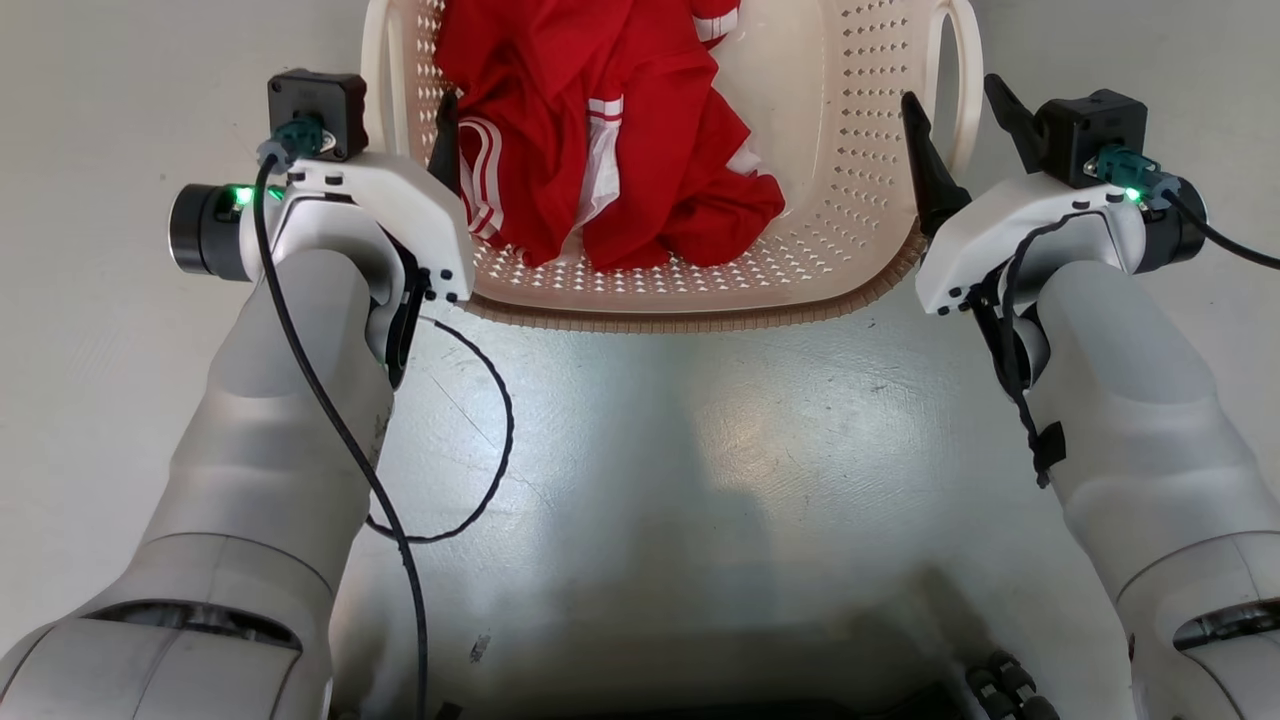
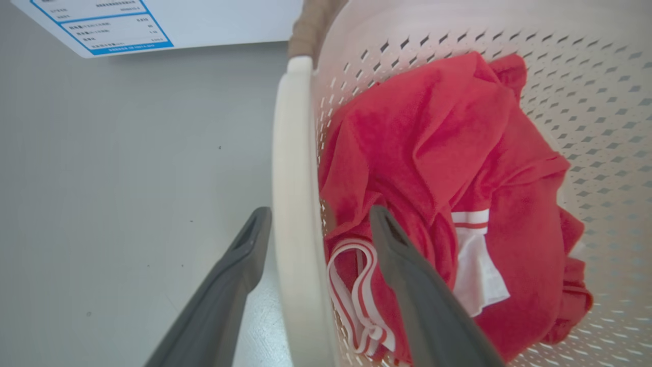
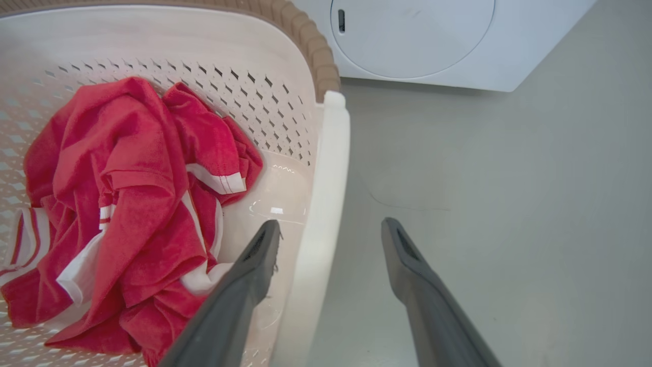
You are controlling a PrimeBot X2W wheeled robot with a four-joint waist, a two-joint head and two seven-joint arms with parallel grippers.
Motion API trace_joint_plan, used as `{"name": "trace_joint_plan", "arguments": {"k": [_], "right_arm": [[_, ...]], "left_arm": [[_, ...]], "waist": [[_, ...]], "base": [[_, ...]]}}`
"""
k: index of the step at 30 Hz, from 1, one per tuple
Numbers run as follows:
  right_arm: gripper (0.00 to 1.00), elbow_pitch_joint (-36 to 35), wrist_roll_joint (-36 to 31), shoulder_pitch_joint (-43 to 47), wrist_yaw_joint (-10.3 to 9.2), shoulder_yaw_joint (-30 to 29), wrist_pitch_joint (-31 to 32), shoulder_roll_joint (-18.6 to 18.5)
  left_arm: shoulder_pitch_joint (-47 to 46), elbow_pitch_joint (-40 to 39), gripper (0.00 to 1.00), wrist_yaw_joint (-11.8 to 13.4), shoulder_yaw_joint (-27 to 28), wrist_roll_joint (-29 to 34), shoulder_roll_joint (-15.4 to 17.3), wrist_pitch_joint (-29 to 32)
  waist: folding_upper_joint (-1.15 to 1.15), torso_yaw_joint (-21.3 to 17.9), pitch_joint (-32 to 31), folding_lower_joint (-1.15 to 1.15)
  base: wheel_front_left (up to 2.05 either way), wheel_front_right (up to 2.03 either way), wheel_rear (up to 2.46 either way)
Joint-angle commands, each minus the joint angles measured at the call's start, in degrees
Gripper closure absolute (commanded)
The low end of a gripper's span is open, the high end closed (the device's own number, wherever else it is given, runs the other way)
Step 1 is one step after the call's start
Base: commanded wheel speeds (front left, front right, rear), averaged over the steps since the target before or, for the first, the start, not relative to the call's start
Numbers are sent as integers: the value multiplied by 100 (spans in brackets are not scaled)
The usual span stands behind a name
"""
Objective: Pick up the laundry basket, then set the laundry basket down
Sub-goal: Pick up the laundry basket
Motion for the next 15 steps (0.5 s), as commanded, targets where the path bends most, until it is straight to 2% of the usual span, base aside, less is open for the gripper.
{"name": "trace_joint_plan", "arguments": {"k": [1,11,12,13,14,15], "right_arm": [[0,-7,88,130,34,114,-62,91],[0,-15,142,141,34,166,-62,91],[28,-18,125,138,34,176,-62,91],[100,35,137,146,34,217,-62,91],[100,121,155,147,34,272,-62,91],[100,172,177,134,34,302,-62,91]], "left_arm": [[42,-31,0,34,53,32,176,-35],[50,-40,0,36,19,10,181,-35],[47,-43,1,35,12,13,184,-35],[43,-45,65,-9,4,4,181,-35],[37,-43,100,-45,-6,-3,179,-35],[37,-4,100,-79,-31,3,176,-35]], "waist": [[0,-2,4,0],[0,-7,-13,0],[0,-7,-12,0],[0,1,-13,0],[0,5,-17,0],[0,4,-24,0]], "base": [[0,0,0],[0,0,0],[0,0,0],[0,0,0],[0,0,0],[0,0,0]]}}
